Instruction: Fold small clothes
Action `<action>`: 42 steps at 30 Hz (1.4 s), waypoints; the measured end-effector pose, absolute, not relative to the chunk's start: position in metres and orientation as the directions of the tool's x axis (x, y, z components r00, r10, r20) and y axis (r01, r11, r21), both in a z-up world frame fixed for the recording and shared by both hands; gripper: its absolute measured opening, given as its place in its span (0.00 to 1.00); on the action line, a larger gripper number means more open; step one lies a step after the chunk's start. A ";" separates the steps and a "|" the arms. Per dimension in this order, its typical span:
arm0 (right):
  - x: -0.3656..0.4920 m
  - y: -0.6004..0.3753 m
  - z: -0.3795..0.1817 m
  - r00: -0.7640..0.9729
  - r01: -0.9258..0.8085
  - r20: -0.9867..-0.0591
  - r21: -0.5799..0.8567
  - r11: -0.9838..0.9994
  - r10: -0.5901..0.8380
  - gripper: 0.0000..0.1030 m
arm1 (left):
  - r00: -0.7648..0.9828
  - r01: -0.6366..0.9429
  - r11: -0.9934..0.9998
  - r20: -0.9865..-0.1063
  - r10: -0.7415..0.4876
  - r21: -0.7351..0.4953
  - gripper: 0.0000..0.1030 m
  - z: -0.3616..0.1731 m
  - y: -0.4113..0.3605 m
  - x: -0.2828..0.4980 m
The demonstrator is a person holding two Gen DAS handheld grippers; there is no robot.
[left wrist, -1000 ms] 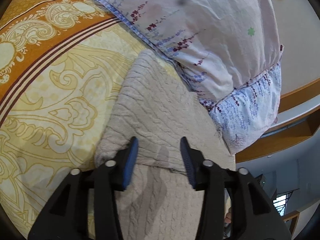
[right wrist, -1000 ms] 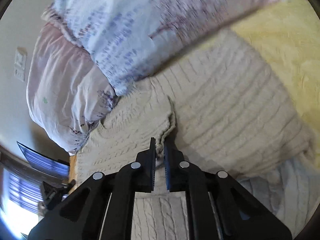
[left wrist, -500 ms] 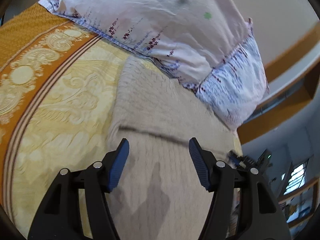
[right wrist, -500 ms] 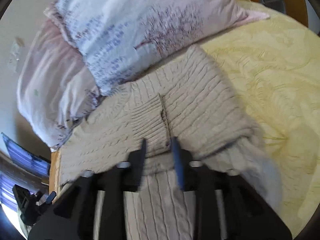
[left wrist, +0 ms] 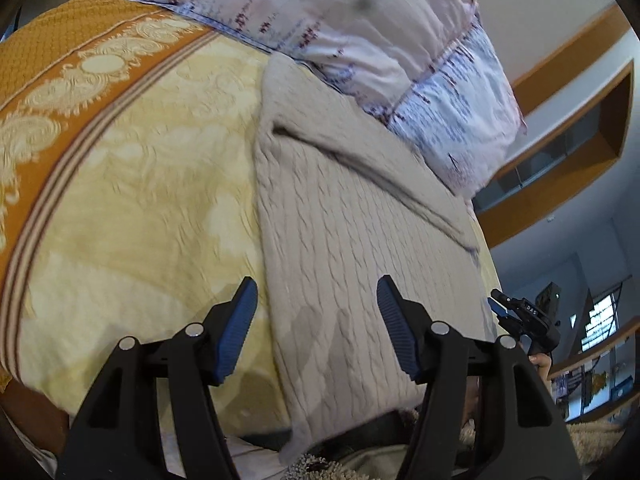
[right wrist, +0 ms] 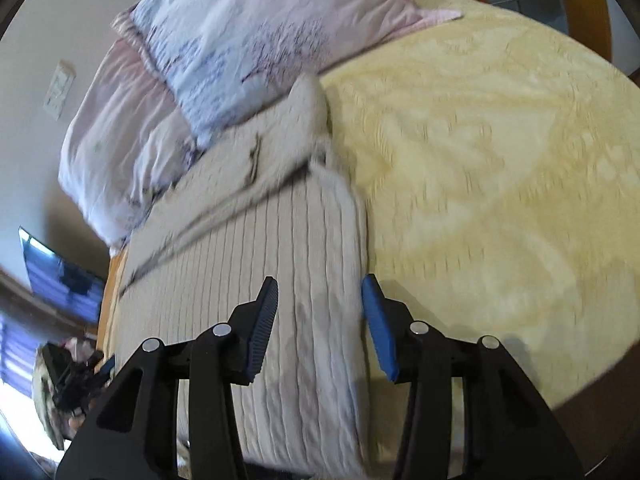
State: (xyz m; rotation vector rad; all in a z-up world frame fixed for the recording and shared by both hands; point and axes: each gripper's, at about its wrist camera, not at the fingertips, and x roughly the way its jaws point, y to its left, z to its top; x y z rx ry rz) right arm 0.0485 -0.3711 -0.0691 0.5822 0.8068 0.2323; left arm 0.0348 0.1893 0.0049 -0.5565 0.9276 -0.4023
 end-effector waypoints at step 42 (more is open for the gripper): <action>-0.039 -0.341 -0.027 0.806 -0.361 -0.308 0.421 0.832 0.506 0.07 | 0.557 0.327 0.715 -0.485 -0.674 -0.618 0.06 0.032 0.173 -0.019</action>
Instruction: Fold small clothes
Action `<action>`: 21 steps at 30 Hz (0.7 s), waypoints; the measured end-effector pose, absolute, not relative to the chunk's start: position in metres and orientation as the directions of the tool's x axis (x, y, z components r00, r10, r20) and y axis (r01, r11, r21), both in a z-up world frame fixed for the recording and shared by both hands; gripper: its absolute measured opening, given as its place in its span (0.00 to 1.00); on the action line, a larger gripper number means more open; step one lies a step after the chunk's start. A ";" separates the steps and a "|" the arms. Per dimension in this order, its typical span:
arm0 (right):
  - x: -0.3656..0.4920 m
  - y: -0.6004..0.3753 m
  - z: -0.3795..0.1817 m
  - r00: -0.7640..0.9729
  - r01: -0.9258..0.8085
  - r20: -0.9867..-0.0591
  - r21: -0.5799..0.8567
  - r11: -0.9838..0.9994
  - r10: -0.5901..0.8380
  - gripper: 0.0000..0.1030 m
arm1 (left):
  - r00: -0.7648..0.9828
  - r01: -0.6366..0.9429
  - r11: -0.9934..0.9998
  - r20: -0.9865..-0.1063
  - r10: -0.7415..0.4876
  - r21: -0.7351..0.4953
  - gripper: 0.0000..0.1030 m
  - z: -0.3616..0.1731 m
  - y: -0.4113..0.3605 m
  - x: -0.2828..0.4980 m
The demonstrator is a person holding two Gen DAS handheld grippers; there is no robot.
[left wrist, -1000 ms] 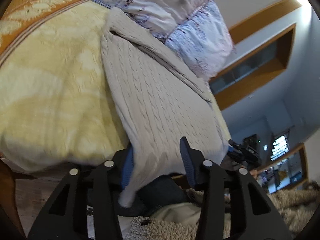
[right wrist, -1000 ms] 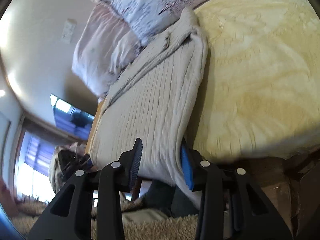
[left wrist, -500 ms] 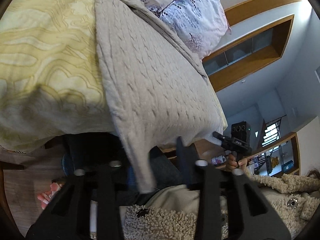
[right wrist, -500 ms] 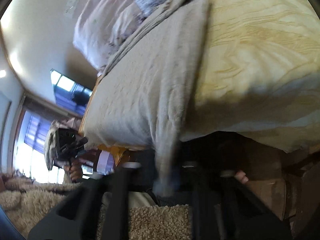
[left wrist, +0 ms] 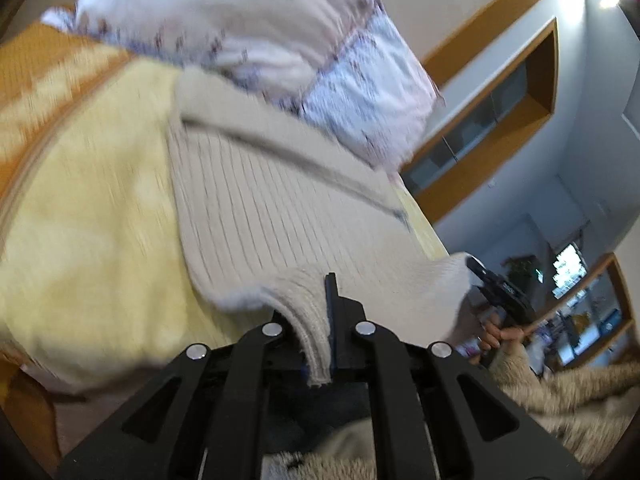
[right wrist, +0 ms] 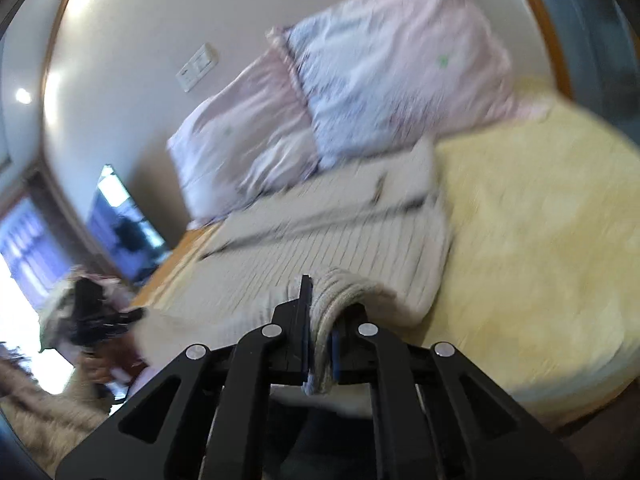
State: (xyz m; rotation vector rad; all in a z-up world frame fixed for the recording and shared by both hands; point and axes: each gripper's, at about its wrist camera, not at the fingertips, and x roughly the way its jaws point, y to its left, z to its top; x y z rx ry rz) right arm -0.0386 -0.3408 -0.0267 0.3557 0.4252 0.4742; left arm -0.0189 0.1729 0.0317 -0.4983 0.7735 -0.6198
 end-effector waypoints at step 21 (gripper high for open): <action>0.113 -0.302 0.036 0.956 -0.122 -0.248 0.146 0.982 0.156 0.07 | 0.753 0.198 0.929 -0.559 -0.348 -0.313 0.06 0.119 0.136 0.181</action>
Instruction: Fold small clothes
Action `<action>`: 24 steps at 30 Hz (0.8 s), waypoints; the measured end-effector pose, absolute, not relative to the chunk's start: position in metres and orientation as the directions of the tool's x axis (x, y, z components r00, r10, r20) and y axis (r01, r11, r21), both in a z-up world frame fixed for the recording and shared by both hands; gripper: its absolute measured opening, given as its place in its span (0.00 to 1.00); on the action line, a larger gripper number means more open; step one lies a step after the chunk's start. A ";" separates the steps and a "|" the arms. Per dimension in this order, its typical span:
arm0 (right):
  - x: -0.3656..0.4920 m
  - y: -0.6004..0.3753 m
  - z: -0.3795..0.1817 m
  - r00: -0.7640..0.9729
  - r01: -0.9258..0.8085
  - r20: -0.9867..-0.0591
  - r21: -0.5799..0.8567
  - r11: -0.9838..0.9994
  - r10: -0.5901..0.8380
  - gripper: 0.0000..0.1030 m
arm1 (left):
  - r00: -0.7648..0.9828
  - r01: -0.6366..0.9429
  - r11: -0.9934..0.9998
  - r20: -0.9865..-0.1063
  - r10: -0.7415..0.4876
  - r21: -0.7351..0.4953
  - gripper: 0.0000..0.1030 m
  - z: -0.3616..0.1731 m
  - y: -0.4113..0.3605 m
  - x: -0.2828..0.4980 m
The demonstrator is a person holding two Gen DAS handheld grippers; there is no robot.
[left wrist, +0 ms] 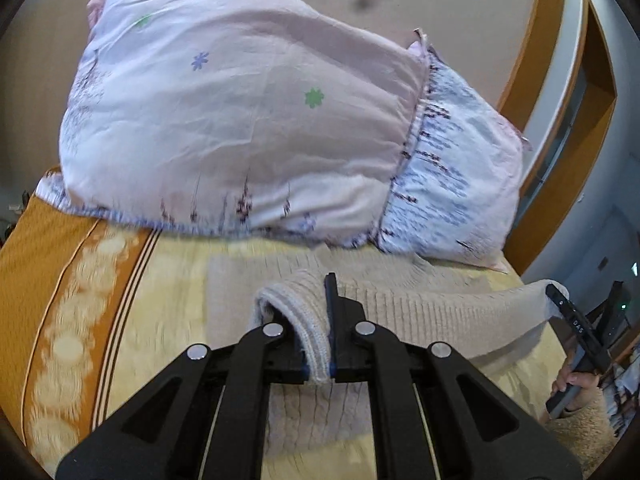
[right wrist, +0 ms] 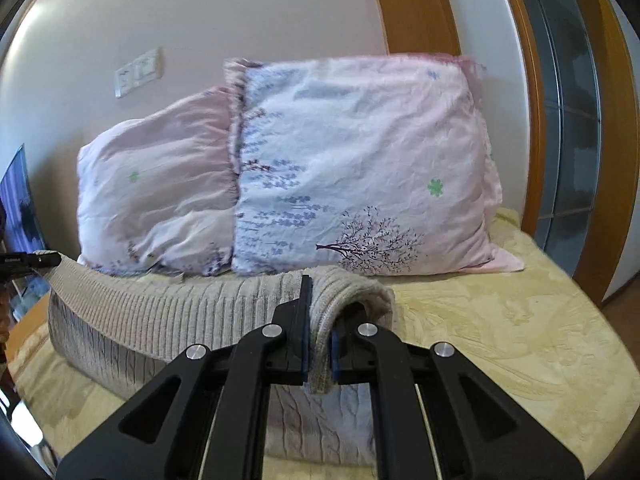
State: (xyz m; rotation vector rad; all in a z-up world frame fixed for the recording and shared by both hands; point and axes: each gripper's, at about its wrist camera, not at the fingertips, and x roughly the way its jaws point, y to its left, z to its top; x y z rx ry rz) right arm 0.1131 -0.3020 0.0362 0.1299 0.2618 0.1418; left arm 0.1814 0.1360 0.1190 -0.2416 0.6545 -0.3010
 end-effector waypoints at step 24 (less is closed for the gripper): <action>0.217 -0.361 0.002 0.853 -0.010 -0.444 0.513 0.859 0.274 0.49 | 0.688 0.013 0.750 -0.538 -0.487 -0.661 0.50 0.053 0.197 0.273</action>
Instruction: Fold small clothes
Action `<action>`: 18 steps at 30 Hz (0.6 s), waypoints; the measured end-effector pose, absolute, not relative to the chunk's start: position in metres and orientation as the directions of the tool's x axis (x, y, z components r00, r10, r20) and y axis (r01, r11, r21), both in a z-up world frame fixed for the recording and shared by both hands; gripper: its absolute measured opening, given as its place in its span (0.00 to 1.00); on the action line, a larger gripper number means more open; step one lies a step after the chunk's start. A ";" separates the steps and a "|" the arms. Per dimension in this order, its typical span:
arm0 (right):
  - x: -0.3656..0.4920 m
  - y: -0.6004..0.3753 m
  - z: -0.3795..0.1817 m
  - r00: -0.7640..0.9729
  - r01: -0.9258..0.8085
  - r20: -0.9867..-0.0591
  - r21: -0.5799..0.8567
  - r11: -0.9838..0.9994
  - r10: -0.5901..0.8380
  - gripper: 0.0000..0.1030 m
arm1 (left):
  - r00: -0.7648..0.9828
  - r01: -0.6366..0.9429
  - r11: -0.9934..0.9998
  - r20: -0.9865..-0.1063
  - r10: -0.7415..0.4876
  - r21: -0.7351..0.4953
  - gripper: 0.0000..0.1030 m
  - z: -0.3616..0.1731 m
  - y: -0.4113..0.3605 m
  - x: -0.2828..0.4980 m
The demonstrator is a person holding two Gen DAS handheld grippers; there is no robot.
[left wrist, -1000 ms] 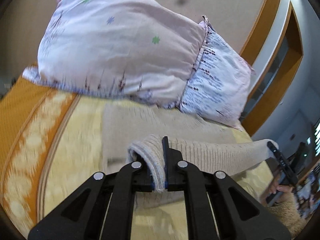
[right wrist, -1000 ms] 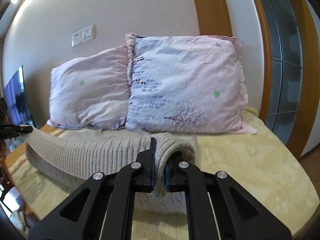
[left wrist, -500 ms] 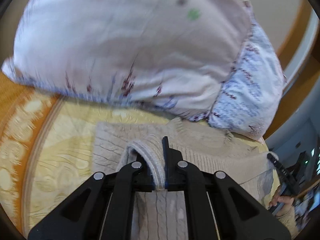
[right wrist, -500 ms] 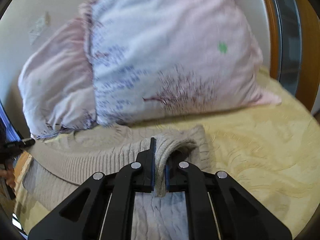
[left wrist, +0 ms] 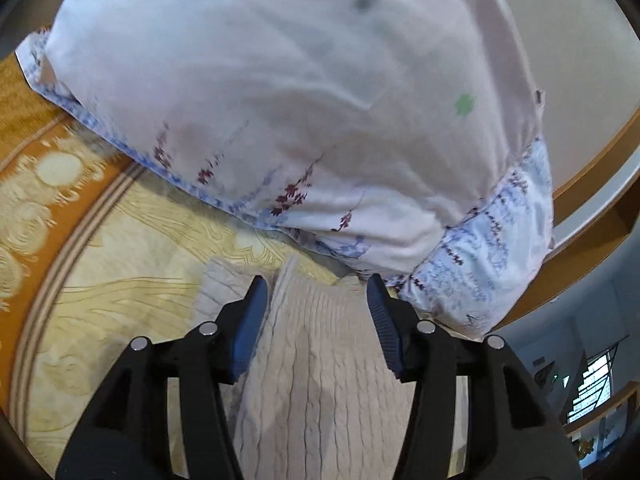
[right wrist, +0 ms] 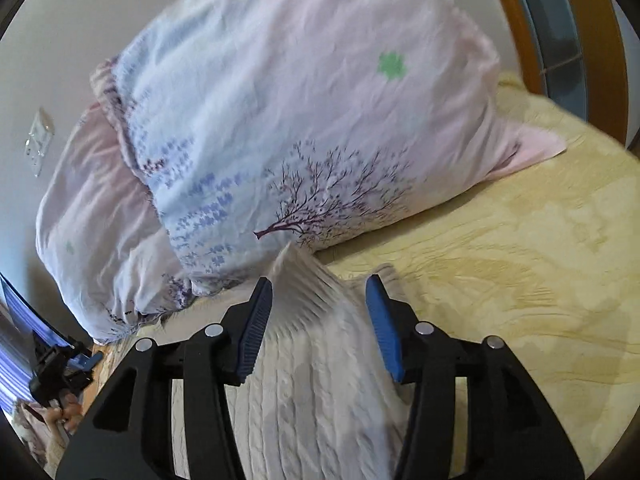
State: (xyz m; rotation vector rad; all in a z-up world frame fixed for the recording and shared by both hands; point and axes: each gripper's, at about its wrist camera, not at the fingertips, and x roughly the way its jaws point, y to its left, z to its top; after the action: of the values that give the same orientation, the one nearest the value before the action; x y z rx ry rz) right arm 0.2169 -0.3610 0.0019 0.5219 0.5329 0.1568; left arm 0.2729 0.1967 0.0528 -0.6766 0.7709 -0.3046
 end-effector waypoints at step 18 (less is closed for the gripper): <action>0.145 -0.360 -0.035 0.773 -0.049 -0.564 0.404 0.914 0.290 0.19 | 0.554 0.095 0.873 -0.703 -0.446 -0.478 0.42 0.024 0.176 0.195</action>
State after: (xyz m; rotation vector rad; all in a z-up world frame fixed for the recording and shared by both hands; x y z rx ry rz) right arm 0.1454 -0.3604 -0.0352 0.3829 0.6658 0.1886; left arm 0.1953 0.1760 0.0244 -0.4131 0.9348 -0.3305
